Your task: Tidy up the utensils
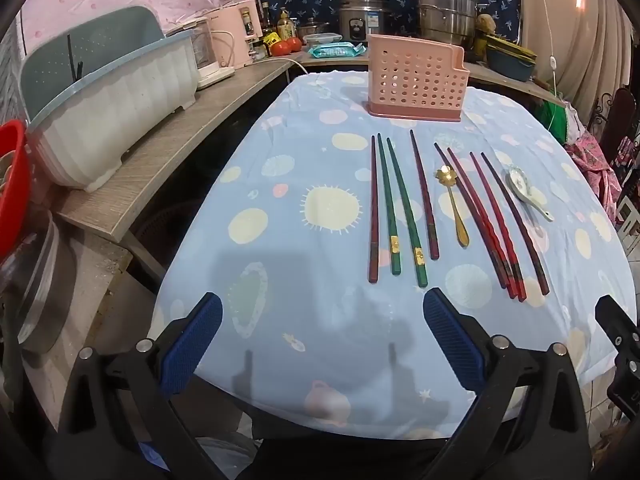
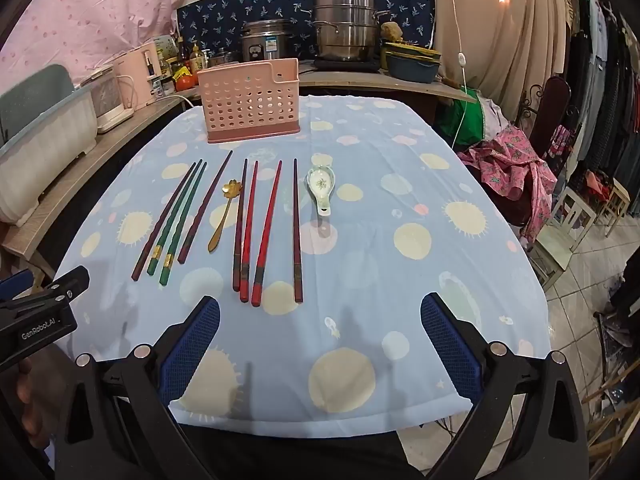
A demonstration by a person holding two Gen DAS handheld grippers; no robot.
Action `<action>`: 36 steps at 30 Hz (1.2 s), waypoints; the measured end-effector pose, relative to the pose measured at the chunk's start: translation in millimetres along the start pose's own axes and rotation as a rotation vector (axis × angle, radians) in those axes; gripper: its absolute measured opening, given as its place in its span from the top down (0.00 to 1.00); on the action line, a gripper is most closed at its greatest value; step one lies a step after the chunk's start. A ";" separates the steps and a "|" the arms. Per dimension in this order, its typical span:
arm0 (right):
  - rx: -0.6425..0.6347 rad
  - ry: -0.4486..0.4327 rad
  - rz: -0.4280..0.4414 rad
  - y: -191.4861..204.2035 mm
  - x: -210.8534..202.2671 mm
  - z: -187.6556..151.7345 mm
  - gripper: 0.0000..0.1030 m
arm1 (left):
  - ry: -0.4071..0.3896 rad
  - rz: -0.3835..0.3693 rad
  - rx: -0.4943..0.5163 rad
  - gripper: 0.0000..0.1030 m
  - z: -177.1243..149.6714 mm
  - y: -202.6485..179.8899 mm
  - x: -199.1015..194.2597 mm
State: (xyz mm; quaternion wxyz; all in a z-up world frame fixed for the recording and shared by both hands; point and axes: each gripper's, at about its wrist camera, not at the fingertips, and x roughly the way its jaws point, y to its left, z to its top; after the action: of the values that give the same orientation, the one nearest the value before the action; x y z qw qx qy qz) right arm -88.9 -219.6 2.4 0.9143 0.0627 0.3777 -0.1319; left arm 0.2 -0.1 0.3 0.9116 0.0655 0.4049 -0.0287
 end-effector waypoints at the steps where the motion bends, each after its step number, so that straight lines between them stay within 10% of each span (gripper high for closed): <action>1: 0.001 0.001 0.001 0.0 0.0 0.0 0.06 | -0.001 0.001 0.001 0.07 0.3 -0.1 0.3; 36: 0.000 -0.001 0.000 -0.2 -1.4 -0.8 0.06 | -0.033 -0.015 0.003 0.07 -5.2 -1.8 -4.6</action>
State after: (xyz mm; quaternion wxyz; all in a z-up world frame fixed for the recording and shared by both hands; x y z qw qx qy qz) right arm -90.4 -219.4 2.8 0.9146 0.0626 0.3771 -0.1321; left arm -6.9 -1.1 0.0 0.9179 0.0633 0.3900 -0.0370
